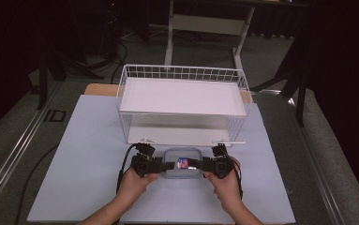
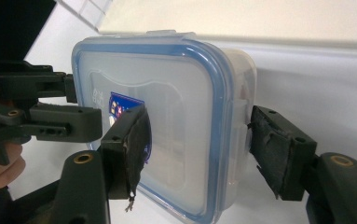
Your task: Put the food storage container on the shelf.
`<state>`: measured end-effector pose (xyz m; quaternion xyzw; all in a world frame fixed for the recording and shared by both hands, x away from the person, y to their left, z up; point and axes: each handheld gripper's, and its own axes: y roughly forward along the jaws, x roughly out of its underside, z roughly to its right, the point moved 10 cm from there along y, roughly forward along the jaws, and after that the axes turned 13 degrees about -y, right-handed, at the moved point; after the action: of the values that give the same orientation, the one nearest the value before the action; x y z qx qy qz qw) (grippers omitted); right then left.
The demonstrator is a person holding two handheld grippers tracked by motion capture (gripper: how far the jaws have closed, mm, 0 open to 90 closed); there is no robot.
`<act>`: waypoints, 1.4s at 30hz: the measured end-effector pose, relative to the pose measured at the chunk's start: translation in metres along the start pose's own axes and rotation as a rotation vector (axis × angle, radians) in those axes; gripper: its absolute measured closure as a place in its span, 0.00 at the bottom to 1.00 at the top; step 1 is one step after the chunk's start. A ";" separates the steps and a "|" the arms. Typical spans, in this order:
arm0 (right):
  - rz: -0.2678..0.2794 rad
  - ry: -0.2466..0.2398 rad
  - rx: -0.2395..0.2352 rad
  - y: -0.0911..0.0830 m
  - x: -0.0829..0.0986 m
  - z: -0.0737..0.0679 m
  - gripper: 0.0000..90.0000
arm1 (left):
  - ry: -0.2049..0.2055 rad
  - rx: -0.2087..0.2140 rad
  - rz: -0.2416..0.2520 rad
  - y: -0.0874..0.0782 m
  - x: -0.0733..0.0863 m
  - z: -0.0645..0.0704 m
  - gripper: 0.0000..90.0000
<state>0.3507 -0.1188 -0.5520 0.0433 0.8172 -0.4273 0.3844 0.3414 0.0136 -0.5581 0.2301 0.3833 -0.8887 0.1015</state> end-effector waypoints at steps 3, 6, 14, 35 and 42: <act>0.024 -0.020 0.007 0.000 -0.011 0.001 0.42 | -0.001 -0.003 0.015 -0.003 -0.012 0.000 0.51; 0.054 -0.024 0.006 0.001 -0.022 0.004 0.42 | 0.016 -0.020 0.032 -0.006 -0.024 0.000 0.51; 0.118 -0.022 0.010 0.011 -0.041 0.013 0.42 | 0.039 -0.017 0.079 -0.003 -0.050 -0.009 0.51; 0.139 0.021 0.034 0.040 -0.057 0.039 0.42 | 0.008 -0.013 0.135 0.021 -0.073 -0.034 0.51; 0.150 0.025 0.035 0.043 -0.062 0.047 0.42 | 0.008 -0.010 0.135 0.024 -0.079 -0.038 0.51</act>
<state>0.4388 -0.1096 -0.5556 0.1164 0.8088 -0.4107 0.4045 0.4315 0.0247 -0.5579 0.2585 0.3717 -0.8770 0.1608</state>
